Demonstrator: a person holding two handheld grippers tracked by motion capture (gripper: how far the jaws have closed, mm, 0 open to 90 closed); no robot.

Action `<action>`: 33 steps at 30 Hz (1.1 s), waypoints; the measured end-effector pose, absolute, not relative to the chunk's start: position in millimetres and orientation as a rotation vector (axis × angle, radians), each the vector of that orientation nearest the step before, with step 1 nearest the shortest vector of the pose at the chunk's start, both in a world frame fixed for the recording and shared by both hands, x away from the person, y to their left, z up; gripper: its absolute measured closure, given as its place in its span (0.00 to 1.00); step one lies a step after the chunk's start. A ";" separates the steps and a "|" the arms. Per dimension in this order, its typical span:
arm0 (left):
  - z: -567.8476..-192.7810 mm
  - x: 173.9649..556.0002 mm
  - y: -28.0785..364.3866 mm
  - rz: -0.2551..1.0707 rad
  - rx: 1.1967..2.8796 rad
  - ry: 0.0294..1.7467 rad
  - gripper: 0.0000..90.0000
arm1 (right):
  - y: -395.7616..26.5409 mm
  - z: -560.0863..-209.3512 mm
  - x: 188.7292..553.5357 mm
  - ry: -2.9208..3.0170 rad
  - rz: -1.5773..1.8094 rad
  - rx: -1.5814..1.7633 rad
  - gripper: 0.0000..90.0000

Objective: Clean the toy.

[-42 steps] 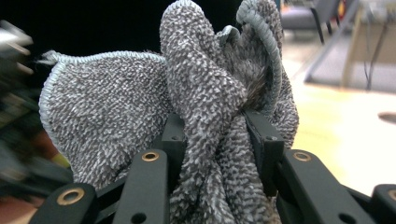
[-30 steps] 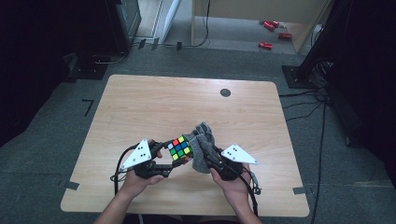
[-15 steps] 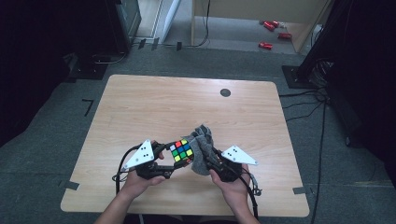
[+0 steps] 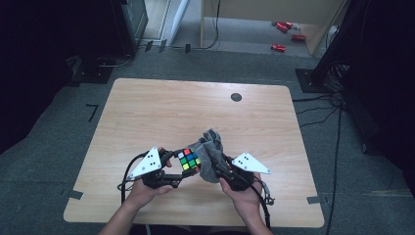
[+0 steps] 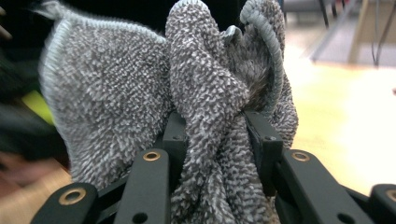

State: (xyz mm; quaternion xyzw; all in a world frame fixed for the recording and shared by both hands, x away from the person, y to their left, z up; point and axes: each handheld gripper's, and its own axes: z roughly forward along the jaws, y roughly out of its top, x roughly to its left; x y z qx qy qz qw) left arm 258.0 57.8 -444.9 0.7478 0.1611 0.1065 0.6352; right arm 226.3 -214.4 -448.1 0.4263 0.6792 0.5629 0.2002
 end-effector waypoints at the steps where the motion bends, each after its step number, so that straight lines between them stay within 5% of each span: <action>1: -444.8 258.6 58.3 0.245 1.707 0.372 0.39 | -215.9 -450.7 228.4 1.917 1.561 1.211 0.74; 9: -449.3 256.7 49.5 0.233 1.744 0.356 0.39 | -217.7 -424.6 217.3 1.834 1.669 1.124 0.73; 17: -446.3 259.6 57.9 0.226 1.695 0.384 0.39 | -219.8 -448.8 232.8 1.978 1.562 1.220 0.74; 26: -446.6 256.8 52.4 0.211 1.706 0.364 0.39 | -218.1 -431.3 221.8 1.875 1.682 1.120 0.73; 33: -441.3 262.6 65.1 0.203 1.616 0.427 0.39 | -220.3 -459.3 236.2 2.005 1.528 1.228 0.74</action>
